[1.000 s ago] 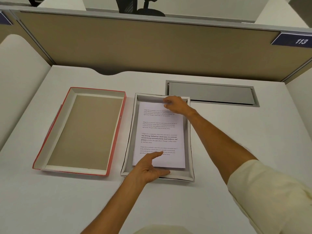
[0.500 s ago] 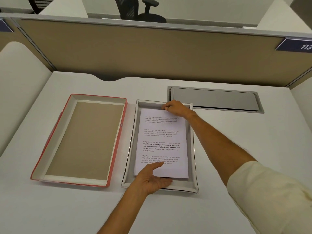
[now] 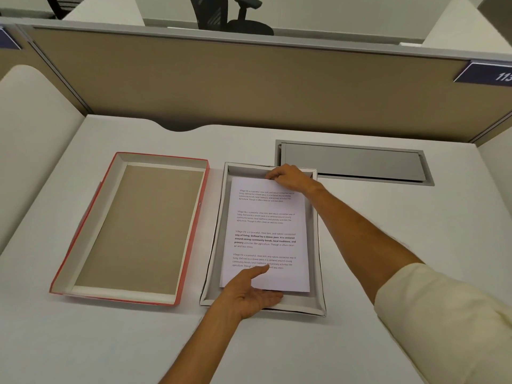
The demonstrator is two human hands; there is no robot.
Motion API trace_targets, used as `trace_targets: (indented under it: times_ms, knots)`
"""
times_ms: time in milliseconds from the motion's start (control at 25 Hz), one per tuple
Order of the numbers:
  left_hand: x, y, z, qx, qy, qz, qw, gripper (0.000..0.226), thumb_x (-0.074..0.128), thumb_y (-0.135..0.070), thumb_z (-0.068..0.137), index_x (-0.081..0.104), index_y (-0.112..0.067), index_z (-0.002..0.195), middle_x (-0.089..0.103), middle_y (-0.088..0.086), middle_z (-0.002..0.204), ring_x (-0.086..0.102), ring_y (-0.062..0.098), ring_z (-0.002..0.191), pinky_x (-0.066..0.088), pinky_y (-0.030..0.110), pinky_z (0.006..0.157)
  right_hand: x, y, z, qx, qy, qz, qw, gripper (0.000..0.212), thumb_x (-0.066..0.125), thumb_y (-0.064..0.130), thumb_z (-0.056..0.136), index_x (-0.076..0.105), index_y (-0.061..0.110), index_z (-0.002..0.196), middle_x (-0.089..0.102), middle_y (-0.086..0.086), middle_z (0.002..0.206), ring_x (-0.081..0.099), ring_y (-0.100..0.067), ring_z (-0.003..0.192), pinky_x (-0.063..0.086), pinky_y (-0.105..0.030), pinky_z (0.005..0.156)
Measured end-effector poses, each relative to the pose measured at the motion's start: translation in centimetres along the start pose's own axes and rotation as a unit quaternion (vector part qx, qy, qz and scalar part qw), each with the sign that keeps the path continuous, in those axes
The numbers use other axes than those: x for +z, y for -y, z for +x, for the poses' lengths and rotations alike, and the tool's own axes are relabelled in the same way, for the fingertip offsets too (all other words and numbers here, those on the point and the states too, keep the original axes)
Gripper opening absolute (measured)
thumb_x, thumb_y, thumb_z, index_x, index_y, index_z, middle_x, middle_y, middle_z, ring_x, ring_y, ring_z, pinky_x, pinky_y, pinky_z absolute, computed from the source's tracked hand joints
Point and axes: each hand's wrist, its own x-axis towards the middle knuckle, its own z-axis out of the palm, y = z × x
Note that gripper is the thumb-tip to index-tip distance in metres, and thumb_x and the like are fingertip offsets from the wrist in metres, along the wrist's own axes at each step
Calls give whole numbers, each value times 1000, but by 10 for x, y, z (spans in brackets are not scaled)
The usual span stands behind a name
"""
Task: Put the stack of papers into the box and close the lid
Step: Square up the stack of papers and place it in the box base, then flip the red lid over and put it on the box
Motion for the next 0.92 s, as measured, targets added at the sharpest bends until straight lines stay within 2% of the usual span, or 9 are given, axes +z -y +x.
trace_targets:
  times_ms: [360, 480, 600, 720, 800, 920]
  knots:
    - [-3, 4, -11, 21, 42, 29, 998, 33, 70, 3, 83, 61, -13, 111, 63, 29, 125, 57, 49, 119, 42, 59, 106, -9, 11, -4, -19, 22, -50, 998, 37, 41, 6, 98, 64, 6, 127, 59, -12, 136, 53, -29, 126, 38, -33, 106]
    - [-7, 4, -19, 40, 46, 94, 994, 37, 72, 0, 82, 59, -9, 116, 62, 30, 125, 61, 48, 116, 47, 56, 104, -14, 17, -12, -29, 13, -35, 999, 37, 43, 11, 100, 59, 6, 133, 56, -12, 140, 51, -28, 130, 37, -34, 110]
    - [-11, -1, -29, 83, 50, 177, 979, 42, 76, -7, 81, 58, 4, 117, 63, 29, 122, 67, 43, 109, 57, 48, 92, -13, 25, -26, -40, -21, 34, 998, 37, 47, 18, 101, 57, 9, 136, 57, -9, 141, 51, -25, 132, 36, -32, 111]
    - [-16, -21, -43, 230, 73, 302, 922, 48, 80, -21, 76, 65, -1, 117, 72, 17, 115, 68, 29, 111, 56, 36, 96, 4, 37, -47, -55, -59, 137, 987, 37, 52, 19, 99, 57, 10, 135, 59, -8, 138, 54, -23, 129, 39, -28, 107]
    - [-21, -46, -52, 344, 35, 357, 868, 46, 79, -22, 78, 63, -11, 120, 74, 6, 114, 68, 22, 112, 54, 29, 97, 26, 48, -61, -61, -68, 203, 975, 40, 54, 15, 98, 55, 9, 137, 58, -9, 139, 54, -22, 129, 40, -29, 108]
    - [-37, -96, -58, 466, -42, 393, 792, 38, 72, -11, 86, 61, -14, 122, 72, 2, 116, 68, 13, 107, 53, 11, 80, 64, 67, -78, -52, -64, 290, 954, 46, 58, 9, 94, 51, 9, 140, 56, -10, 141, 53, -21, 131, 40, -36, 113]
